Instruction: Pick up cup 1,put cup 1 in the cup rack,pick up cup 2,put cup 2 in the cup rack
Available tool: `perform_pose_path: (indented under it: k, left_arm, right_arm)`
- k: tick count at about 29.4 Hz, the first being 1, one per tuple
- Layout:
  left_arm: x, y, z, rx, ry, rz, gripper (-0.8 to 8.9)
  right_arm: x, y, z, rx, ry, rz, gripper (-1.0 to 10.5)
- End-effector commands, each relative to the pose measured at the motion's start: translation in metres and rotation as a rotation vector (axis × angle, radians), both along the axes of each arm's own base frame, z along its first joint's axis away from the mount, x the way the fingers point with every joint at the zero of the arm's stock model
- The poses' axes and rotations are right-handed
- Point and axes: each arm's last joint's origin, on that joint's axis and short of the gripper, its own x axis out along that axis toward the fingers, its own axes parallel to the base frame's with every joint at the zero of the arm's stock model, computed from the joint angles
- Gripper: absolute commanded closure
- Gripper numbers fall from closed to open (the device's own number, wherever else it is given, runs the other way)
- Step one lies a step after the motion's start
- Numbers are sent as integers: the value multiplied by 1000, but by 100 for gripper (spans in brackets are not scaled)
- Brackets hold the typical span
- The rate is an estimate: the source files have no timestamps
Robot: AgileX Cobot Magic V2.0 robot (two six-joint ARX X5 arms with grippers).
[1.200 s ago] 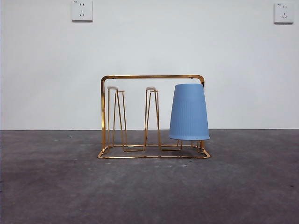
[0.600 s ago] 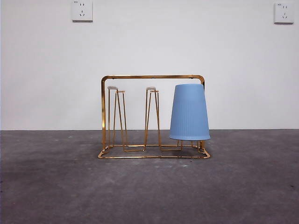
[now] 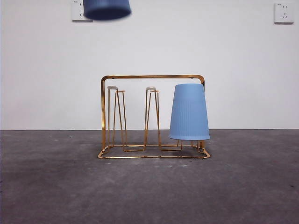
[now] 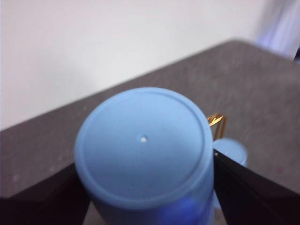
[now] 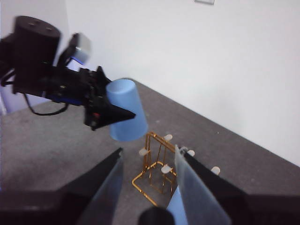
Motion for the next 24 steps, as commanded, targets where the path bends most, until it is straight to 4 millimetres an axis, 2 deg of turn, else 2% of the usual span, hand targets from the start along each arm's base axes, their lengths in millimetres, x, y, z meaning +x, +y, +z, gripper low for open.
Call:
perform_pose_path:
  k: [1, 8, 19, 24]
  left_arm:
    - [12, -5, -12, 51, 20, 8, 822]
    - [38, -12, -34, 83, 66, 39, 822]
    - [67, -11, -65, 120, 159, 64, 822]
    - [77, -17, -78, 129, 188, 54, 822]
  right_arm:
    - [0, 0, -1, -8, -4, -5, 757]
    - [0, -1, -3, -27, 12, -23, 757]
    - [0, -1, -4, -33, 18, -23, 757]
    - [0, -1, -4, -34, 17, -23, 757]
